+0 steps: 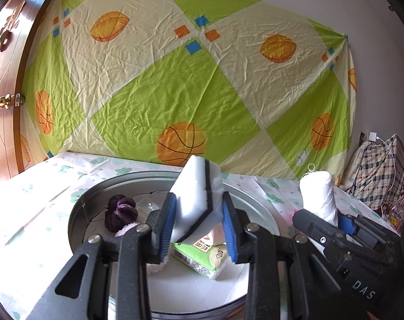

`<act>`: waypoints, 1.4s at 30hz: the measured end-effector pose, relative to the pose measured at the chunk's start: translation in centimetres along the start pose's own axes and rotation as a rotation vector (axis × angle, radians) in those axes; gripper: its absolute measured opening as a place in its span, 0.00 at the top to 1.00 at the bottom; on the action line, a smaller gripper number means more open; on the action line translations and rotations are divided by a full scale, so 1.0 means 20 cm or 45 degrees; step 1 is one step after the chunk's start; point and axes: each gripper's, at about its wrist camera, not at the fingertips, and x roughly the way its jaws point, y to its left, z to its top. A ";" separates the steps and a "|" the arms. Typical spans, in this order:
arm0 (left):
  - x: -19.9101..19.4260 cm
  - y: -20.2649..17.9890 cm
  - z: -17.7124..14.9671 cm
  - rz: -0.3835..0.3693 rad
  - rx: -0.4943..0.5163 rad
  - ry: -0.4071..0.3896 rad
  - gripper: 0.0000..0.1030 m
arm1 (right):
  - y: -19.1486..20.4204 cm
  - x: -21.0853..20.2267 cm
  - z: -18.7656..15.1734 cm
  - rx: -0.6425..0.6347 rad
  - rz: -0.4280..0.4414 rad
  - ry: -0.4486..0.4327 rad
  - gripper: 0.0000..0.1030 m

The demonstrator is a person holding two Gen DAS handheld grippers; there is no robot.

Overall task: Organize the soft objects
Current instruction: 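Lower the sponge into the tin with the left gripper while the right lowers the gauze roll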

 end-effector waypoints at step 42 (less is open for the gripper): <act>0.04 0.24 0.04 0.105 -0.028 0.056 0.69 | 0.13 0.18 0.05 -0.079 0.098 0.104 0.63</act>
